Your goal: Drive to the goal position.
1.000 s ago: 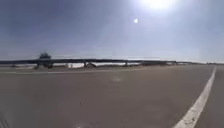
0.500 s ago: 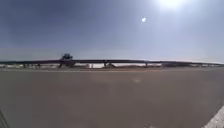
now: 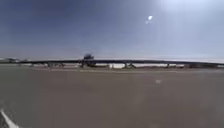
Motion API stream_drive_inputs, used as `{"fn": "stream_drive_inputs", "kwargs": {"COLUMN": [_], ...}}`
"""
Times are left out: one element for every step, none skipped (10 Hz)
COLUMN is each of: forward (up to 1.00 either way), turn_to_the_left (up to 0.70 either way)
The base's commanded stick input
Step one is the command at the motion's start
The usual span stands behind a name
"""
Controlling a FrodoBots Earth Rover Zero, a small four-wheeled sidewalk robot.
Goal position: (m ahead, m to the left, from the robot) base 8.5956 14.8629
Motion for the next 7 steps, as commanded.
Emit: {"fn": "stream_drive_inputs", "kwargs": {"forward": [0.0, 0.0, 0.0, 0.0, 0.0, 0.0, 0.0], "turn_to_the_left": [0.45, 0.45, 0.45, 0.45, 0.45, 0.45, 0.45]}}
